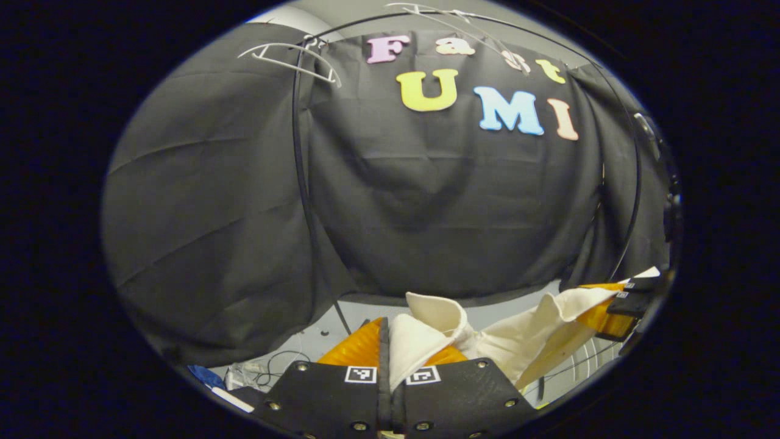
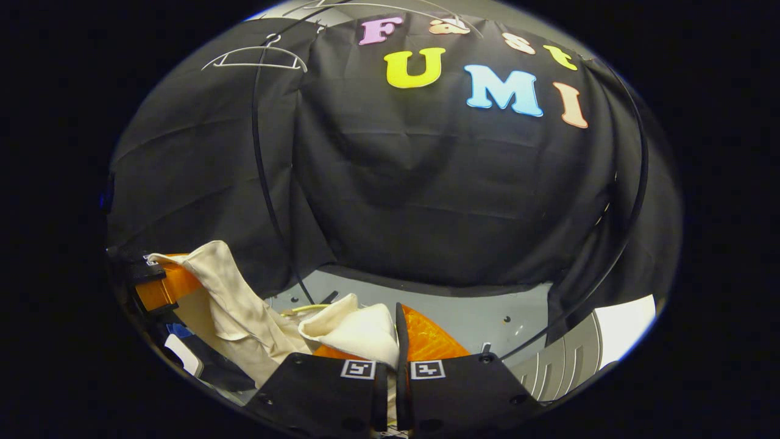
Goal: Grasp the clothes on the hanger with both hands and then place them into the laundry hamper below.
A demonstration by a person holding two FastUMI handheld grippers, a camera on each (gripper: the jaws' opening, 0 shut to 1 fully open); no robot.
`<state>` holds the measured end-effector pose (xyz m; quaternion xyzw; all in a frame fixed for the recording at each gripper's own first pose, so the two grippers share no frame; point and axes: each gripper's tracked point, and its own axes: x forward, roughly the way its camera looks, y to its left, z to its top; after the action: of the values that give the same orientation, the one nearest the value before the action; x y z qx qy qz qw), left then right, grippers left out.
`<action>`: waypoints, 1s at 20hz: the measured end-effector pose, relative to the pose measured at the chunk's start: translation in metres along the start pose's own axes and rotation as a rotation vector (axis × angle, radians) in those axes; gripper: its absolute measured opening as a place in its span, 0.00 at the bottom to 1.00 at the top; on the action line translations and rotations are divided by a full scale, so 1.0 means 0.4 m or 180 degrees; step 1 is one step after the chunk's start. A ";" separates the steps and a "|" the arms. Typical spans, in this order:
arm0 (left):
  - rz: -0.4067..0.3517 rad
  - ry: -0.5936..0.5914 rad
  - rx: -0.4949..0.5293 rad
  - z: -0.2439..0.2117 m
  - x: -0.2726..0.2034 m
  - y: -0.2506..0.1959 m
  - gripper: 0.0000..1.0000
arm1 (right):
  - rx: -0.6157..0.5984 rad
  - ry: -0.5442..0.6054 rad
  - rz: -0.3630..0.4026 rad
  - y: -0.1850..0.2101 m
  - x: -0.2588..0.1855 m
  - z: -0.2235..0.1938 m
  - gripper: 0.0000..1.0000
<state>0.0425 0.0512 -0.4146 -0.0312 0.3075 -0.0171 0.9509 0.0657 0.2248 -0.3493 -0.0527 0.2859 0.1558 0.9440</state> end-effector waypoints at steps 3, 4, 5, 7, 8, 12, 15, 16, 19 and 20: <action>0.0009 0.0228 0.0082 -0.084 0.008 0.010 0.02 | -0.0012 0.0249 -0.0010 -0.004 0.013 -0.070 0.10; -0.0003 0.0289 0.0083 -0.106 0.010 0.012 0.02 | -0.0004 0.0307 -0.0001 -0.006 0.011 -0.087 0.13; -0.0001 0.0333 0.0080 -0.119 0.012 0.015 0.02 | -0.0002 0.0359 0.0005 -0.009 0.013 -0.096 0.10; 0.0004 0.0435 0.0096 -0.141 0.016 0.019 0.02 | -0.0012 0.0448 -0.0005 -0.010 0.009 -0.115 0.12; -0.0002 0.0453 0.0104 -0.144 0.016 0.017 0.02 | -0.0015 0.0474 -0.0014 -0.011 0.004 -0.121 0.09; -0.0143 0.0457 0.0133 -0.126 -0.012 -0.011 0.53 | -0.0066 0.0550 0.0011 -0.002 -0.019 -0.121 0.28; -0.0126 0.0454 0.0180 -0.123 -0.039 -0.008 0.96 | -0.0087 0.0557 0.0093 0.008 -0.045 -0.116 0.70; -0.0121 0.0454 0.0168 -0.119 -0.048 -0.004 0.96 | -0.0076 0.0524 0.0100 0.009 -0.055 -0.106 0.79; -0.0091 0.0376 0.0194 -0.083 -0.083 0.005 0.96 | -0.0092 0.0424 0.0067 -0.006 -0.080 -0.053 0.98; -0.0084 0.0341 0.0202 -0.066 -0.093 0.010 0.96 | -0.0086 0.0392 0.0054 -0.011 -0.090 -0.039 1.00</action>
<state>-0.0031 0.0557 -0.4146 -0.0041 0.3568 -0.0410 0.9333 0.0307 0.2081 -0.3423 -0.0726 0.3417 0.1641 0.9225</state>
